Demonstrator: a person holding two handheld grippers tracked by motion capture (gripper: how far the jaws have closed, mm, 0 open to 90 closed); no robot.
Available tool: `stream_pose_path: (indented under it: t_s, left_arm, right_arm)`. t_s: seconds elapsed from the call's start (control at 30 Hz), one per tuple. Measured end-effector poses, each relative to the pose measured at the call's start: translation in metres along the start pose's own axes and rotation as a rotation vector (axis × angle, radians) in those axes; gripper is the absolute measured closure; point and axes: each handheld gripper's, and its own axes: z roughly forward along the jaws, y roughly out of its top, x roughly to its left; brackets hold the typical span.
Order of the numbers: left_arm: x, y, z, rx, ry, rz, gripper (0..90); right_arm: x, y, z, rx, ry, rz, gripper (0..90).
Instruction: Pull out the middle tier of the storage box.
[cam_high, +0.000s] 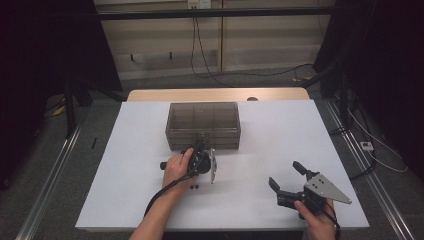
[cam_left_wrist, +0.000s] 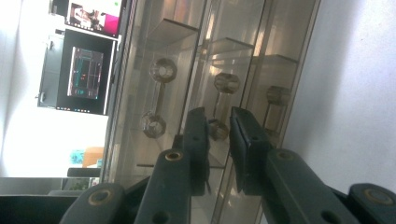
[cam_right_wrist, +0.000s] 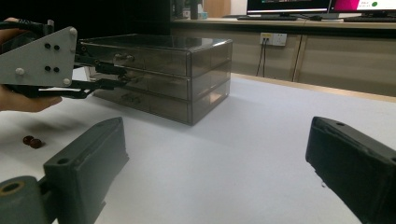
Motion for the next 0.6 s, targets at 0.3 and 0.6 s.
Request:
stream_pose_path:
  t_s: [0.3,0.6]
  left_arm:
    - [-0.0006,0.0014,-0.0012,-0.005,0.008,0.012,80.7]
    - [-0.0005,0.0004,-0.0041,-0.017,0.017,0.009,80.8]
  right_arm:
    - [0.0006,0.0000,0.0008,0.003,0.001,-0.004,4.4]
    - [-0.0005,-0.0002,0.0010,0.005,0.001,-0.001,4.4]
